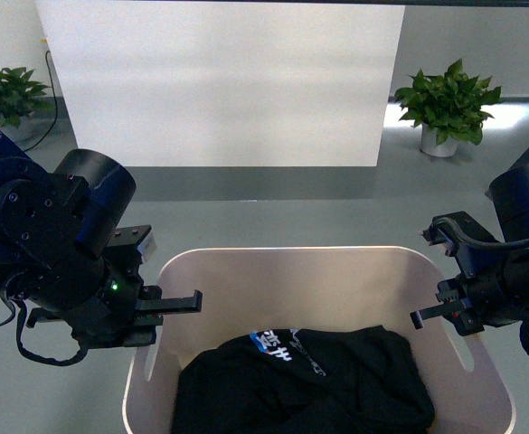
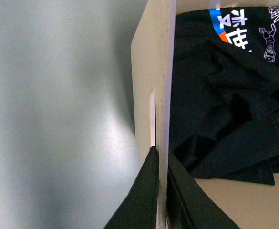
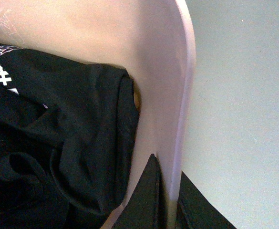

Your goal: Move hamper under clothes hanger

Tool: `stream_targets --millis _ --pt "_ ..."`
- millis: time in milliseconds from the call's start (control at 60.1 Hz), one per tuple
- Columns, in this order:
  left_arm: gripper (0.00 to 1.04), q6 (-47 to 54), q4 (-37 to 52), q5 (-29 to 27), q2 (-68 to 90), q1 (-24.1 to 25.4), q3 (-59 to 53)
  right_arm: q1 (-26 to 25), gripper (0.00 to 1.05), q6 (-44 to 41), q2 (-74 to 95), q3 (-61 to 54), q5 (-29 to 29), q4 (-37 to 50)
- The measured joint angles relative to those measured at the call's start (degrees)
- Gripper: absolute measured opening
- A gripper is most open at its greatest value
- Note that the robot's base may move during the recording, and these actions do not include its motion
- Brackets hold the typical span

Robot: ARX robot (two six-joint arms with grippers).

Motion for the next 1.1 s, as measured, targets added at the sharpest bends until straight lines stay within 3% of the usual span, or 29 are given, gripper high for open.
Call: stream_targets --millis 100,216,400,882,966,1099 --pt "0.04 0.0 0.0 -0.3 0.0 0.0 0.0 0.2 0.03 0.0 0.0 0.0 0.0 0.0" --pt "0.04 -3.3 3.7 -9.2 0.0 -0.5 -1.0 0.3 0.03 5.3 0.0 0.5 -1.4 -2.3" --pt "0.04 -4.4 3.7 -10.0 0.0 -0.4 -0.9 1.3 0.03 9.9 0.7 1.7 -1.2 -3.8" --pt "0.04 -8.3 0.5 -9.8 7.0 0.0 5.1 2.8 0.03 9.1 9.6 11.8 0.2 -7.0" --pt "0.15 -9.3 -0.2 -9.5 8.0 0.2 5.5 3.0 0.04 9.1 10.6 11.9 0.2 -7.0" --pt "0.33 -10.1 -0.3 -9.5 8.2 0.9 6.1 3.1 0.21 9.0 11.0 12.0 0.7 -6.8"
